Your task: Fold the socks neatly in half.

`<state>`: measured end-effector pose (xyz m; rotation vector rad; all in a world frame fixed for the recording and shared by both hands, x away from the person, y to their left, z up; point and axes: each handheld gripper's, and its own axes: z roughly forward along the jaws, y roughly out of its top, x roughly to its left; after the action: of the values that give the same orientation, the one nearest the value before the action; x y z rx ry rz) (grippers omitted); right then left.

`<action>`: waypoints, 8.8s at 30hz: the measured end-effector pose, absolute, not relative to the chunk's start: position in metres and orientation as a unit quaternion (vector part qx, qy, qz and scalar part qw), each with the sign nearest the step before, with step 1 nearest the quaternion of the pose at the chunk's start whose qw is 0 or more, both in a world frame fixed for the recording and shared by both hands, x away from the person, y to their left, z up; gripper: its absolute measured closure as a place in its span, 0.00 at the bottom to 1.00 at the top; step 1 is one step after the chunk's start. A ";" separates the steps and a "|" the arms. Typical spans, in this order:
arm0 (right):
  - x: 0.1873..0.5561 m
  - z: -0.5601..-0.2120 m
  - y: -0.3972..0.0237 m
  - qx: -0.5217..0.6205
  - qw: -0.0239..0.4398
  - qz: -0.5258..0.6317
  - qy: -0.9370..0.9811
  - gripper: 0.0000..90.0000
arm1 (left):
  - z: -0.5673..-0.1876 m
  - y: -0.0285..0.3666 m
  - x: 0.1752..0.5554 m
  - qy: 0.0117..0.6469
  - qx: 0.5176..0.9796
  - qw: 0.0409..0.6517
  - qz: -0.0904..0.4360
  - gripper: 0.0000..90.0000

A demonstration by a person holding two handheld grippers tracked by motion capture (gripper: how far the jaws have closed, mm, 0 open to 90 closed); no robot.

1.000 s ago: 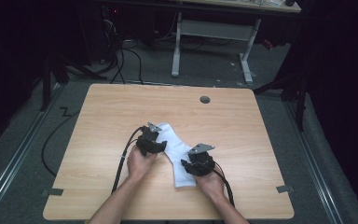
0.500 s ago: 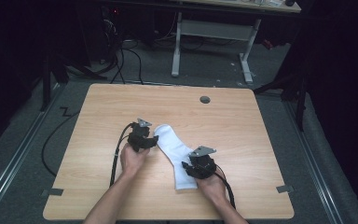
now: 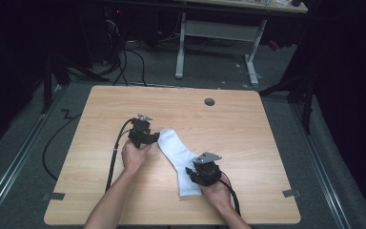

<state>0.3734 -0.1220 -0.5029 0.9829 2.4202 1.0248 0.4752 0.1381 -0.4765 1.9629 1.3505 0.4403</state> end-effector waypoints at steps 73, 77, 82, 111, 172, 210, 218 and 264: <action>0.380 -0.505 -0.113 0.348 0.173 0.363 0.847 0.65 | -0.433 0.111 0.424 0.413 0.772 0.454 0.162 0.96; 0.380 -0.505 -0.113 0.348 0.175 0.364 0.846 0.65 | -0.437 0.107 0.416 0.407 0.777 0.453 0.158 0.95; 0.380 -0.505 -0.113 0.348 0.176 0.363 0.846 0.65 | -0.441 0.100 0.408 0.396 0.785 0.450 0.157 0.95; 0.379 -0.503 -0.114 0.354 0.178 0.364 0.843 0.65 | -0.486 0.072 0.384 0.349 0.842 0.392 0.122 0.81; 0.393 -0.490 -0.137 0.375 0.175 0.386 0.824 0.83 | -0.482 0.092 0.409 0.442 0.797 0.392 0.127 0.46; 0.388 -0.494 -0.117 0.352 0.149 0.381 0.842 0.89 | -0.490 0.091 0.442 0.487 0.793 0.356 0.091 0.62; 0.389 -0.497 -0.114 0.352 0.145 0.377 0.844 0.89 | -0.489 0.091 0.443 0.478 0.796 0.360 0.094 0.76; 0.402 -0.498 -0.086 0.348 0.158 0.368 0.848 0.90 | -0.455 0.099 0.402 0.343 0.816 0.459 0.075 0.92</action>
<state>0.4021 -0.0863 -0.4984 0.9944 2.4252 1.0527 0.4021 0.0993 -0.4548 2.0101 0.8448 0.1836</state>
